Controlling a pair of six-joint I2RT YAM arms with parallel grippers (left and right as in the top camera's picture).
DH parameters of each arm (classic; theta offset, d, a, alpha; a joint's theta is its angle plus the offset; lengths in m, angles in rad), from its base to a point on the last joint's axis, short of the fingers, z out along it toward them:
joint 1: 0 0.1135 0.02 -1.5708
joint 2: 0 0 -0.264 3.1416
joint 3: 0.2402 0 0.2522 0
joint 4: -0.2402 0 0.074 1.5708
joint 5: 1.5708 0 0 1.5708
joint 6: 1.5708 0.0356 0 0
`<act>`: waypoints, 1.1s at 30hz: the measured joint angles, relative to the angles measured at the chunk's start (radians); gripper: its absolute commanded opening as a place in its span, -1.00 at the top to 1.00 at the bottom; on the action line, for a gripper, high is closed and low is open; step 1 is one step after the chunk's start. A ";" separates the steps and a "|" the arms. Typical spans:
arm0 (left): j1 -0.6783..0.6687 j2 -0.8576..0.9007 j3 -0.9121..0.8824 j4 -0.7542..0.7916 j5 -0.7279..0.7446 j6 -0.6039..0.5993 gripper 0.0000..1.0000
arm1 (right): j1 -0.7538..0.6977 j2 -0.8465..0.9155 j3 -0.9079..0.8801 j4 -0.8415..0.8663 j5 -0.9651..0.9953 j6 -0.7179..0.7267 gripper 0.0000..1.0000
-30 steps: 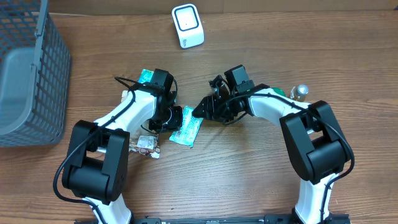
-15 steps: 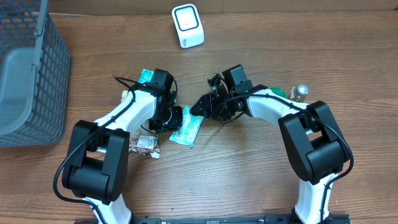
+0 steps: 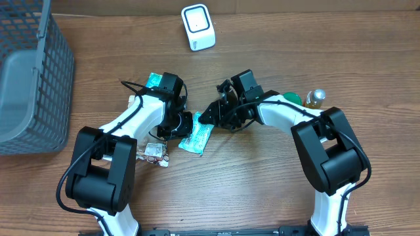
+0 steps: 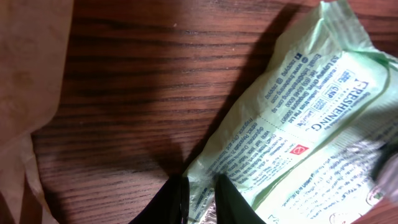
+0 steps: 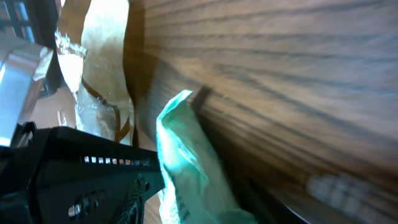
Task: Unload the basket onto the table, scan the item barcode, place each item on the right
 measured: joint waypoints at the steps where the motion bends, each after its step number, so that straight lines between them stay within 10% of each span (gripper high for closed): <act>1: 0.000 0.000 0.000 0.000 0.000 0.000 0.60 | 0.005 0.000 0.000 0.003 0.000 0.000 0.14; 12: 0.001 0.002 -0.002 0.002 -0.001 0.000 0.60 | 0.011 0.000 0.000 0.018 0.017 0.005 0.63; 19: 0.001 0.004 -0.003 0.006 -0.001 0.000 0.92 | 0.011 0.000 0.000 0.017 0.015 0.003 0.73; 33: 0.002 -0.140 0.013 -0.090 0.008 0.000 0.88 | 0.013 0.000 0.000 0.018 -0.012 -0.065 0.92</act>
